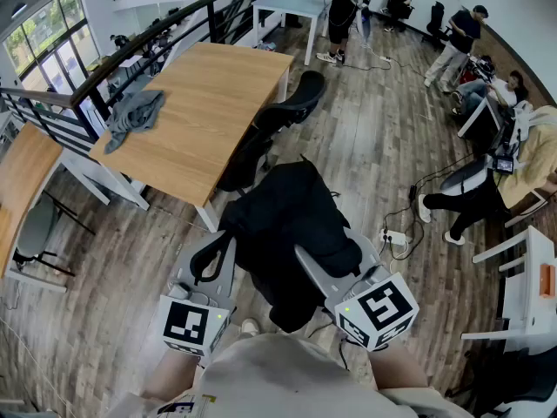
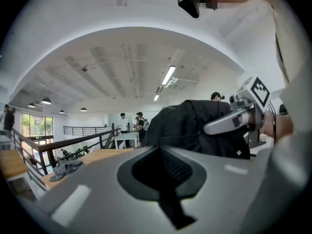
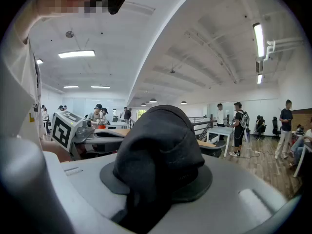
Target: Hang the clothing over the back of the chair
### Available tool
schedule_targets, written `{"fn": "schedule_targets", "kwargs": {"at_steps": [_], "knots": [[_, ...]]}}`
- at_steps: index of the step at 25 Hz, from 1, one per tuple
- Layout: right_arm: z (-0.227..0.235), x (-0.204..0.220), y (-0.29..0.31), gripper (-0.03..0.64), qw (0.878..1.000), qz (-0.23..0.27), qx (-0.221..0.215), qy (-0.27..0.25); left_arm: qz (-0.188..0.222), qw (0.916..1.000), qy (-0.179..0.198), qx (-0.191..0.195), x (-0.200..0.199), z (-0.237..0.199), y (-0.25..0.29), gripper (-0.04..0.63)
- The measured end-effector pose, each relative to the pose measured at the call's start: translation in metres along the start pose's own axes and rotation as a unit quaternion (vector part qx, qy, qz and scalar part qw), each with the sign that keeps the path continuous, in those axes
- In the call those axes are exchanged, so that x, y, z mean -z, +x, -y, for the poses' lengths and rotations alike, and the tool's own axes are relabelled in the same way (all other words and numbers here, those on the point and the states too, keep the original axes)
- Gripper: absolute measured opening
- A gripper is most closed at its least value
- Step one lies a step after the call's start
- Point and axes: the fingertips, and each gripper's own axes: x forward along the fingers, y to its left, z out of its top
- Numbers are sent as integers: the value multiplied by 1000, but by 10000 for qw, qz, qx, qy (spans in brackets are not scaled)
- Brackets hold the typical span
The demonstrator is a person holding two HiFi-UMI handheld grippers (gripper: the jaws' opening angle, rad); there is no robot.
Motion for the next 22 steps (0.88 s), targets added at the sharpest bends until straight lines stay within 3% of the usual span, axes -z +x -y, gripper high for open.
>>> {"fn": "schedule_targets", "kwargs": {"at_steps": [22], "knots": [[3, 5, -13, 164, 9998, -82, -145, -84, -89, 10000, 1, 6, 1, 17, -1, 0]]}}
